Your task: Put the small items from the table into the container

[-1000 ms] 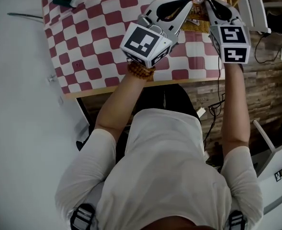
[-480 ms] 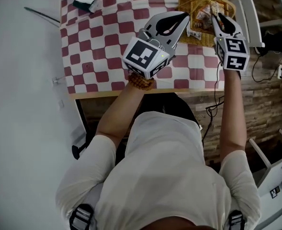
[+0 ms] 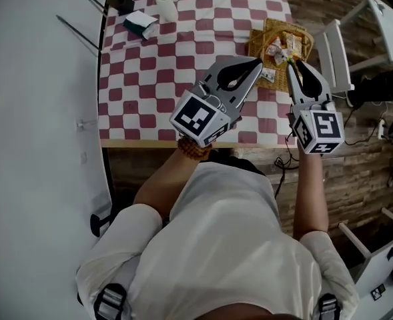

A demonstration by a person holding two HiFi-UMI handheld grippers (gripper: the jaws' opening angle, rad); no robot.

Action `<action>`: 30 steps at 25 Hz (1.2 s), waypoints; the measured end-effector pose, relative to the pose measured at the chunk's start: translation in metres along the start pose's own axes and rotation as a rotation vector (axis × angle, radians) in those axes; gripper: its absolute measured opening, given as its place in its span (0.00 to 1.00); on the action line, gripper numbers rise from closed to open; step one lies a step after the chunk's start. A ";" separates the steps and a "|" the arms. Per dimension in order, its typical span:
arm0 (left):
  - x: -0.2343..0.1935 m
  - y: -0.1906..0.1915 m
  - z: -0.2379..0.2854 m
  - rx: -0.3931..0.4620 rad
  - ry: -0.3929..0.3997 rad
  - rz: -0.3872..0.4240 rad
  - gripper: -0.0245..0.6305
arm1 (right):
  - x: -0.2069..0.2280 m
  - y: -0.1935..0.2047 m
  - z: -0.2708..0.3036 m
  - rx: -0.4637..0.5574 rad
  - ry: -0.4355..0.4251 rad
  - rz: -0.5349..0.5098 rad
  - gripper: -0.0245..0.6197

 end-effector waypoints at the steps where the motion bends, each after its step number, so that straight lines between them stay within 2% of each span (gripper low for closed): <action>1: 0.004 -0.007 -0.004 0.012 0.001 0.000 0.08 | -0.010 -0.005 -0.007 0.019 -0.027 0.014 0.20; 7: 0.022 -0.046 -0.034 0.070 -0.003 0.019 0.08 | -0.059 -0.034 -0.036 0.107 -0.140 0.056 0.14; 10: 0.028 -0.057 -0.048 0.061 -0.028 0.017 0.08 | -0.072 -0.042 -0.047 0.132 -0.186 0.079 0.08; 13: 0.030 -0.058 -0.058 0.054 -0.048 0.019 0.08 | -0.081 -0.044 -0.053 0.147 -0.236 0.099 0.07; 30: 0.027 -0.059 -0.062 0.066 -0.055 0.010 0.08 | -0.091 -0.047 -0.050 0.136 -0.266 0.058 0.07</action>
Point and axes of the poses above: the fingertips, and each gripper's own axes: z forward along the fingers, x to its right, y out of its underside, the point moved 9 cm from there along -z, backward along the fingers, and after that the axes turned 9 degrees about z, right-handed, at the moved point
